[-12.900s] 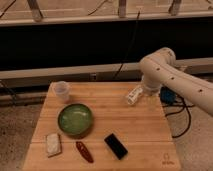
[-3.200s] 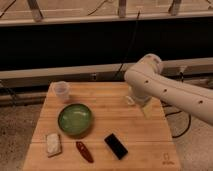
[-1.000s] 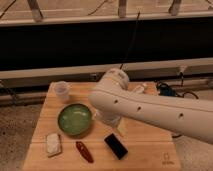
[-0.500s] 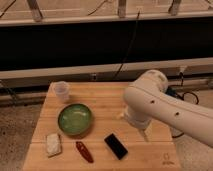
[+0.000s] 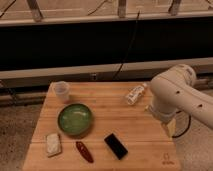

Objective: Move the arm in a circular motion

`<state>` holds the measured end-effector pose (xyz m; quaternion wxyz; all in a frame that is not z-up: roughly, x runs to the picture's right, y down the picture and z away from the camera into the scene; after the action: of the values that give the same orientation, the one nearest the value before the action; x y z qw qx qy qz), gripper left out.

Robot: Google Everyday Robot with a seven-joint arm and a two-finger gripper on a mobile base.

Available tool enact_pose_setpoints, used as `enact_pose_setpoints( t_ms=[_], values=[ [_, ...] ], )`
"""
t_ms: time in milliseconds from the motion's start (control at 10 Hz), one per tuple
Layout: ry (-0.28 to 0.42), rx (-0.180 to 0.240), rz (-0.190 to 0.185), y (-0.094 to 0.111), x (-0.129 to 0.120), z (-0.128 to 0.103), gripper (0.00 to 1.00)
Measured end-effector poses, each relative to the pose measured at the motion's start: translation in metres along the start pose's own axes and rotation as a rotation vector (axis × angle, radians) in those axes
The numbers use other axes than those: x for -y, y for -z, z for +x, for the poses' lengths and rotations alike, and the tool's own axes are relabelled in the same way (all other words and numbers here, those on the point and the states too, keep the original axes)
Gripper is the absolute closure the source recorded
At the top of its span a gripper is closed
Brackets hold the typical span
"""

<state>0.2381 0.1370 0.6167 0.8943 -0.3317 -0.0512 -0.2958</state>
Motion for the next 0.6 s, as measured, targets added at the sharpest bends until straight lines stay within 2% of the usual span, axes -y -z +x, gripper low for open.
enact_pose_setpoints(
  t_ms=[300,600],
  values=[
    [-0.079,-0.042,-0.036,-0.008,0.027,0.047,0.20],
    [-0.111,-0.076,-0.054,-0.015,0.061,0.073,0.20]
  ],
)
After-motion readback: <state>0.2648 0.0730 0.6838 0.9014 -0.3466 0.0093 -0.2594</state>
